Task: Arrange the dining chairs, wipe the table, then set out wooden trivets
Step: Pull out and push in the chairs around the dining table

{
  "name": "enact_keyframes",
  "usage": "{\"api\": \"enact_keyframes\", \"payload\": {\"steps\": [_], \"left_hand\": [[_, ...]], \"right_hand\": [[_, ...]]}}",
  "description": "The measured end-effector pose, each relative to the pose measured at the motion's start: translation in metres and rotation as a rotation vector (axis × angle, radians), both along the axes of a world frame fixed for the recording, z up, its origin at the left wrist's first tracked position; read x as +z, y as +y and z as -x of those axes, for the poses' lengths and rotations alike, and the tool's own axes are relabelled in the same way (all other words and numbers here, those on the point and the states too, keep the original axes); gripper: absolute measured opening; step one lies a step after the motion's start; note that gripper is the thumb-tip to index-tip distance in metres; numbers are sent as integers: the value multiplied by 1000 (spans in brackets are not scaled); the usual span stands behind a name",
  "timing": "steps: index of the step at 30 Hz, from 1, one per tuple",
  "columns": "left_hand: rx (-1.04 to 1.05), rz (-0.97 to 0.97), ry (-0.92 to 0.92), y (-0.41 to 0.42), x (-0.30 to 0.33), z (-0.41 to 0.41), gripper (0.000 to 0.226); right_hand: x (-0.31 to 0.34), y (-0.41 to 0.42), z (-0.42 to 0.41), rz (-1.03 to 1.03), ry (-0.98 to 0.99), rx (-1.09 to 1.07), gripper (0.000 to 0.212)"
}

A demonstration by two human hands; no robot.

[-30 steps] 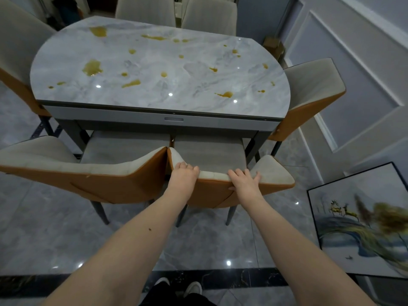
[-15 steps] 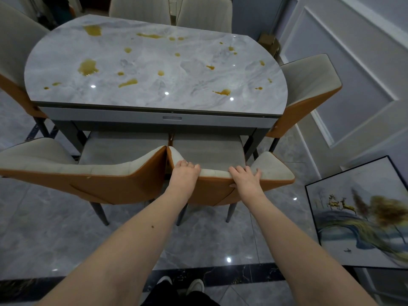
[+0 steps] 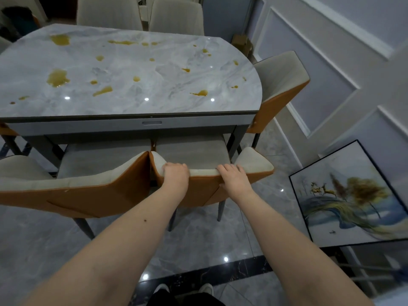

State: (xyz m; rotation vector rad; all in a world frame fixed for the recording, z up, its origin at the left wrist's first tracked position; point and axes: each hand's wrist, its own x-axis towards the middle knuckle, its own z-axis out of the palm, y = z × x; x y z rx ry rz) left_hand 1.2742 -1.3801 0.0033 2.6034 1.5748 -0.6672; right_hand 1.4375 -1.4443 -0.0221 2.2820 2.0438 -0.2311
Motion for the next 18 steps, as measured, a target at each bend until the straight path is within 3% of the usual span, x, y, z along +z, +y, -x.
{"api": "enact_keyframes", "payload": {"steps": [4, 10, 15, 18], "left_hand": [[-32, 61, -25, -6, 7, -41, 52], [-243, 96, -12, -23, 24, -153, 41], [-276, 142, 46, -36, 33, -262, 48], [-253, 155, -16, -40, 36, -316, 42]], "right_hand": [[10, -12, -38, -30, -5, -30, 50], [19, -33, -131, -34, -14, -101, 50], [25, -50, -229, -9, -10, -102, 53], [31, -60, -289, 13, -2, -121, 51]]}}
